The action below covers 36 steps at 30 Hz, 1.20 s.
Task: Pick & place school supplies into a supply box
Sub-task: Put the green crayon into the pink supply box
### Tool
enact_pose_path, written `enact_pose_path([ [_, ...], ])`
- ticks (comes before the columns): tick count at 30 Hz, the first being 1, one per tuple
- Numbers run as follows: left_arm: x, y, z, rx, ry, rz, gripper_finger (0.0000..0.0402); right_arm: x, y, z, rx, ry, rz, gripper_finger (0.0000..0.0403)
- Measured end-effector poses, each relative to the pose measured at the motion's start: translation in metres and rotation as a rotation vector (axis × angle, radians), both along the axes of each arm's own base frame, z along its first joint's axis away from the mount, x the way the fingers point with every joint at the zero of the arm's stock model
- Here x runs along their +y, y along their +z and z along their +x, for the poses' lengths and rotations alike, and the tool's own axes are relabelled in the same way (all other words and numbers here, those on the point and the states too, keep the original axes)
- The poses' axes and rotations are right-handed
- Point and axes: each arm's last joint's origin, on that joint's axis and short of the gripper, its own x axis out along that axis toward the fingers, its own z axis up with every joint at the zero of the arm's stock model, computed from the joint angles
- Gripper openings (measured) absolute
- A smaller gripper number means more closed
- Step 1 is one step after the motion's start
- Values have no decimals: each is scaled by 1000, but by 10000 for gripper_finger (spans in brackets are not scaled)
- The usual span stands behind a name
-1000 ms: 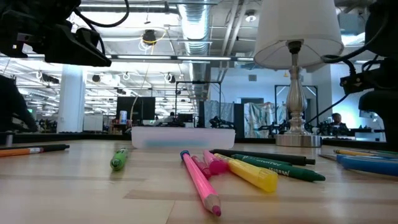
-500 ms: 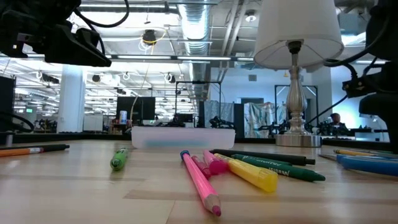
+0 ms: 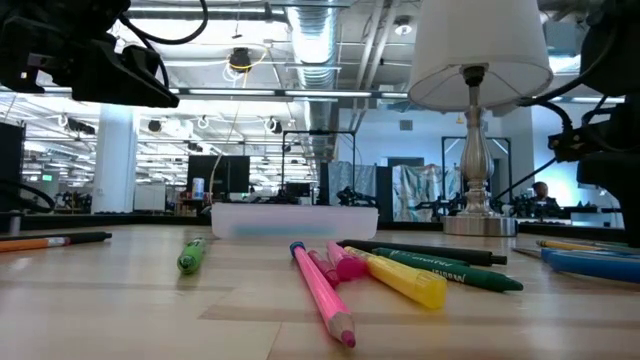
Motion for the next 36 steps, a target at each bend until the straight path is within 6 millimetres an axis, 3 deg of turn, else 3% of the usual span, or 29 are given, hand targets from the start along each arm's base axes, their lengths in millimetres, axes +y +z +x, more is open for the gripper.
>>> enact_pose_path([
  [7,0,0,0,1,0,0,84,0,0,0,20,113,6,8],
  [26,0,0,0,1,0,0,84,3,3,5,33,104,49,18],
  [36,0,0,0,1,0,0,84,-6,4,9,68,103,118,4],
])
